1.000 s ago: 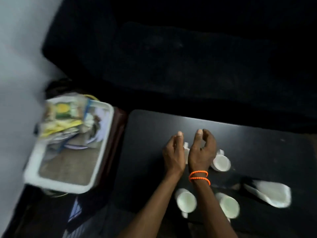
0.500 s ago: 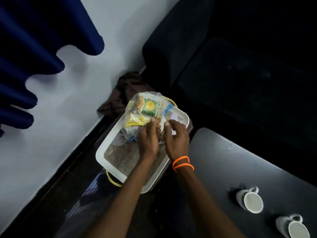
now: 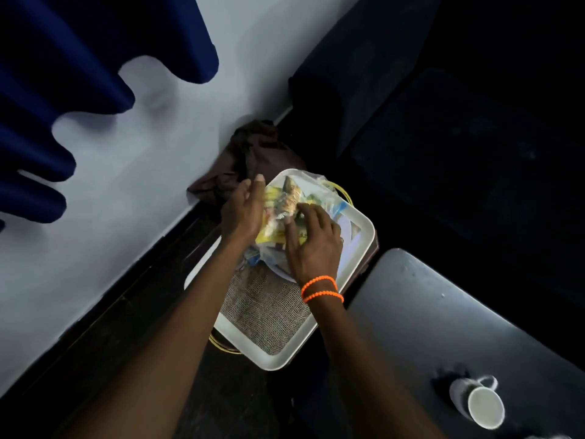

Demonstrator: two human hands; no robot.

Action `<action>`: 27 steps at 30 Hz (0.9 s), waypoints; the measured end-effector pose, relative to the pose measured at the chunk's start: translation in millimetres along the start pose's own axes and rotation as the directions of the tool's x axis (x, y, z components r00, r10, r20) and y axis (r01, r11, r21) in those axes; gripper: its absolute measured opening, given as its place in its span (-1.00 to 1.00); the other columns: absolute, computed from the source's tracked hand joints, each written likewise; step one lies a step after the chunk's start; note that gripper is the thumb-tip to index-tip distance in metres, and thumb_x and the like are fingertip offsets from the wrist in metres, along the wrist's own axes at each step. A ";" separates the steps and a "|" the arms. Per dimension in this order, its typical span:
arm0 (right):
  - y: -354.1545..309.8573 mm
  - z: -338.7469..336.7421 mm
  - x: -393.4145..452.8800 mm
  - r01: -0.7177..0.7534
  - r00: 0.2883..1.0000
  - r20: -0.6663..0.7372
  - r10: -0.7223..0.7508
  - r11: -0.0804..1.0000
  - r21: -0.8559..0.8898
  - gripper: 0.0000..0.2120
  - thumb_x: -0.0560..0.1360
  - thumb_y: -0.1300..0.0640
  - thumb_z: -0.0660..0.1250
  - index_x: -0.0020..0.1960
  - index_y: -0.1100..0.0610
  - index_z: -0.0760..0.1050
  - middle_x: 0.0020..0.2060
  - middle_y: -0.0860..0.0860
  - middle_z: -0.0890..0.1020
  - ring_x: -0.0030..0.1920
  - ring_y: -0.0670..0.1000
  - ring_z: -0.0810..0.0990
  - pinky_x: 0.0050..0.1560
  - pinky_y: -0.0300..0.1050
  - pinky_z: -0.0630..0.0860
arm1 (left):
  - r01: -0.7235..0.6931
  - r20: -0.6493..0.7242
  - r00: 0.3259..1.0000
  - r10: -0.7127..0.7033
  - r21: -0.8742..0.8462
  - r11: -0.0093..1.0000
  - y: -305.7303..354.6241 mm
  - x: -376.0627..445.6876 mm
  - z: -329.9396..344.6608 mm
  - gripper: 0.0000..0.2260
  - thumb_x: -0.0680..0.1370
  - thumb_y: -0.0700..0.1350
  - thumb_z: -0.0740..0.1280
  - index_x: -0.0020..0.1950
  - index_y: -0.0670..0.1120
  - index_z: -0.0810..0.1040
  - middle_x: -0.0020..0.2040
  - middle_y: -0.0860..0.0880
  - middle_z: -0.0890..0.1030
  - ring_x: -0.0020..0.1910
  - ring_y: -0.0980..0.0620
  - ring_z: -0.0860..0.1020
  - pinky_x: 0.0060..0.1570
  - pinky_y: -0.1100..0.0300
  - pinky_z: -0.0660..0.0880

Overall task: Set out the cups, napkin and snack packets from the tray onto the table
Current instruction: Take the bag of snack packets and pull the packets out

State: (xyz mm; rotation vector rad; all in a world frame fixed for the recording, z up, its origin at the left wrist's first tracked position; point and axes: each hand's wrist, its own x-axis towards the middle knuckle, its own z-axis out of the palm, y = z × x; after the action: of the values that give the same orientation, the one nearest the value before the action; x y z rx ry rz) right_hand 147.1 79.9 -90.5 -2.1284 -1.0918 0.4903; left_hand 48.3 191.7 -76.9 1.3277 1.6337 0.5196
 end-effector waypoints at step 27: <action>100.5 -111.7 -43.9 -0.424 0.820 0.515 0.248 -0.341 0.839 -0.30 0.61 -0.36 0.13 0.47 0.16 0.46 0.43 0.24 0.52 0.45 0.25 0.49 0.42 0.21 0.46 | -0.085 0.529 0.848 0.043 0.055 0.995 40.8 -123.7 89.5 -0.27 0.08 0.42 0.66 0.13 0.12 0.64 0.05 0.12 0.78 0.01 0.16 0.74 0.08 0.05 0.69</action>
State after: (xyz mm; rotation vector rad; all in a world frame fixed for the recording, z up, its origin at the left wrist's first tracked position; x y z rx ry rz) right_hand 244.6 -42.3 -84.4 -0.6981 0.2751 1.2640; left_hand 143.1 71.2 -38.3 1.4302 1.1607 0.1049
